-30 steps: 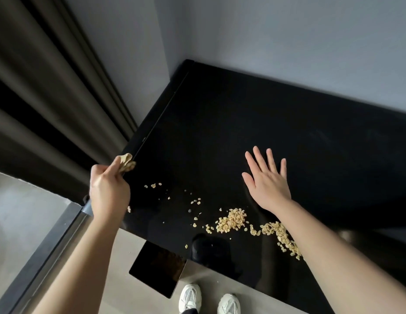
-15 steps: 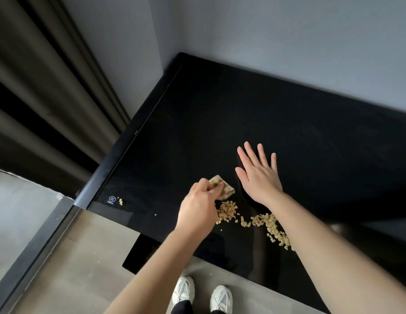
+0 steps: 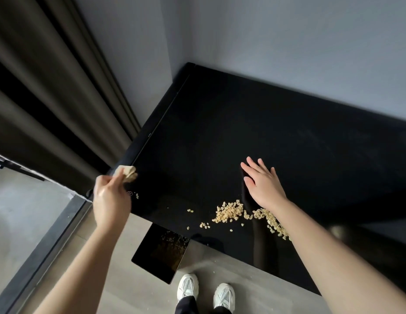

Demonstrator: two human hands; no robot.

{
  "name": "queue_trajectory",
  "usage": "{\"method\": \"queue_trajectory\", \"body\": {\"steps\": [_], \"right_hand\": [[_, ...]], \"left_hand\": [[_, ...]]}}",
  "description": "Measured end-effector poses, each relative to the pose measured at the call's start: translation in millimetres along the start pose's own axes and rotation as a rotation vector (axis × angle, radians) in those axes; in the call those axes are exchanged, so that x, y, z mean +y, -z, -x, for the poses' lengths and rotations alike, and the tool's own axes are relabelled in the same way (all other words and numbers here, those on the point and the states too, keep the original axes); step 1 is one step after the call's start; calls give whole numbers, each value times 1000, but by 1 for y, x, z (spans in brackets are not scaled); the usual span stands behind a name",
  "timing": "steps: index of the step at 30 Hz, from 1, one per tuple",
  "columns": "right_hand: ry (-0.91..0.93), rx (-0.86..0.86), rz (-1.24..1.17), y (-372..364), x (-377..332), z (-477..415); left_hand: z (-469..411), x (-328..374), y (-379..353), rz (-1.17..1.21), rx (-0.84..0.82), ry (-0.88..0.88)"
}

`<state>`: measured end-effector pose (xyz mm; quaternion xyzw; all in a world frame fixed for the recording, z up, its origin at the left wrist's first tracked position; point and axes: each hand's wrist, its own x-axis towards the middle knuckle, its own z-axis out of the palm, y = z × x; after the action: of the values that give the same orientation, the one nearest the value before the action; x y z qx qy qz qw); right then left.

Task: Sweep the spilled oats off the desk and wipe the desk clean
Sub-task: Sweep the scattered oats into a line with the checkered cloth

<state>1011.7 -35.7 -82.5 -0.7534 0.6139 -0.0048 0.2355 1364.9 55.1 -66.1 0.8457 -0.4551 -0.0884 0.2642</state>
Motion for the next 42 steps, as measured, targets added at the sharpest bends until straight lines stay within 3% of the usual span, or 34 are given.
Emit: {"method": "queue_trajectory", "body": {"steps": [3, 13, 20, 24, 30, 34, 37, 42], "right_hand": [[-20, 8, 1, -2, -2, 1], [-53, 7, 5, -5, -8, 3], [-77, -54, -104, 10, -6, 11], [-131, -99, -263, 23, -7, 26], [-242, 34, -579, 48, -21, 46], [-327, 35, -1012, 51, -31, 56], [-427, 3, -1341, 55, -44, 65], [-597, -50, -1681, 57, -43, 78]], "left_hand": [[-4, -17, -2, -82, -30, 90], [86, 65, -52, -3, -248, -244], [140, 133, -76, 62, -464, -332], [125, 133, -68, 200, -532, -190], [82, 138, -37, 791, -581, 389], [71, 160, -32, 1143, -661, 698], [74, 176, -32, 1261, -719, 769], [82, 197, -37, 1301, -741, 763]]}}
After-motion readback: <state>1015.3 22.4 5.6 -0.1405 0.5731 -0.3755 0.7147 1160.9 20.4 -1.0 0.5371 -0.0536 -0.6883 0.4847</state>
